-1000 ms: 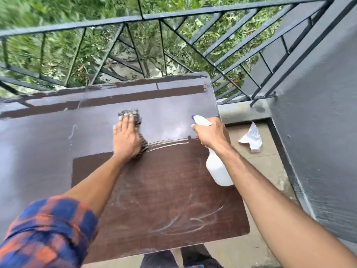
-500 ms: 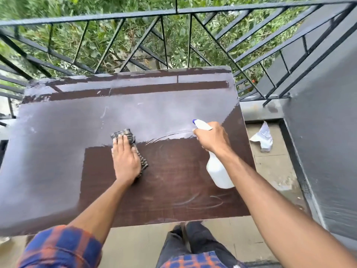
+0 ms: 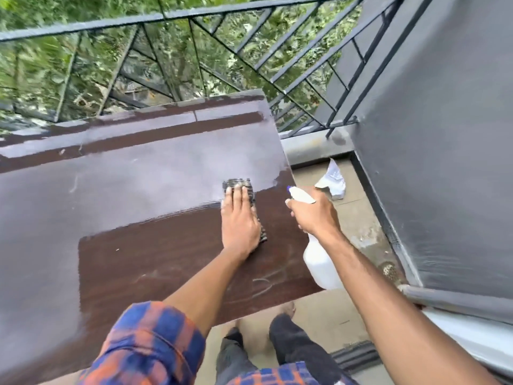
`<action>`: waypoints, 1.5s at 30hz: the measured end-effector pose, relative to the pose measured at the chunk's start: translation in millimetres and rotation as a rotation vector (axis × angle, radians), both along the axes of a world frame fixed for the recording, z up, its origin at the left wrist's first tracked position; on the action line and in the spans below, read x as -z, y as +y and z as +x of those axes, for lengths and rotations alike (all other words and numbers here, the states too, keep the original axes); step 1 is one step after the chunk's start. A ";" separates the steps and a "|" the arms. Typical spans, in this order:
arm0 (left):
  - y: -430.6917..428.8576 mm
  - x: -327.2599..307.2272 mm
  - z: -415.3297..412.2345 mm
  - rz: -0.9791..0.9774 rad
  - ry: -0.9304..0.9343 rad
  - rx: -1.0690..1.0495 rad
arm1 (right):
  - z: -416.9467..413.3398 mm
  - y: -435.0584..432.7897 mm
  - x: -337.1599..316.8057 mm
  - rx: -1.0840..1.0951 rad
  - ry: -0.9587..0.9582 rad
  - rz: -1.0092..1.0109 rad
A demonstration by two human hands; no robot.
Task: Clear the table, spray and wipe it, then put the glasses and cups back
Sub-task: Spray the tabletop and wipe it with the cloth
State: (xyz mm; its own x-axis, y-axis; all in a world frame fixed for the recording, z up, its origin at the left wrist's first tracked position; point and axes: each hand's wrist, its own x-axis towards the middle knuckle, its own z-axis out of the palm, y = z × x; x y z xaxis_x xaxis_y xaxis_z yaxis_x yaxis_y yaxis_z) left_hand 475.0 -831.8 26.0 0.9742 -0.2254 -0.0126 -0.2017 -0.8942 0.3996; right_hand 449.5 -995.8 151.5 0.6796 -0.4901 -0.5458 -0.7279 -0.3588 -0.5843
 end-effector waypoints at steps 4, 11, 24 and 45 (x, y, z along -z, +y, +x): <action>-83.3 3.2 -15.2 -0.015 0.040 0.119 | -8.9 -49.5 9.9 0.016 0.027 -0.019; -124.7 4.2 -43.8 0.031 0.029 0.326 | -27.5 -95.4 18.6 0.042 0.049 -0.027; -94.4 -7.1 -113.4 0.138 0.093 0.593 | -104.9 -67.2 27.2 0.045 0.132 0.005; 264.5 0.4 -147.7 0.050 0.055 -0.368 | -127.1 126.3 20.3 -0.222 0.076 -0.001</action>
State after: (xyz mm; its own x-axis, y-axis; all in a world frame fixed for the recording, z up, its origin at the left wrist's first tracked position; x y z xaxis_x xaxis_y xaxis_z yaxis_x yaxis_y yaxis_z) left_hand 327.3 -567.3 25.7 0.9875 0.1418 -0.0689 0.1571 -0.9216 0.3550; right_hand 322.3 -869.5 131.2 0.7279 -0.3338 -0.5989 -0.6729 -0.5153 -0.5307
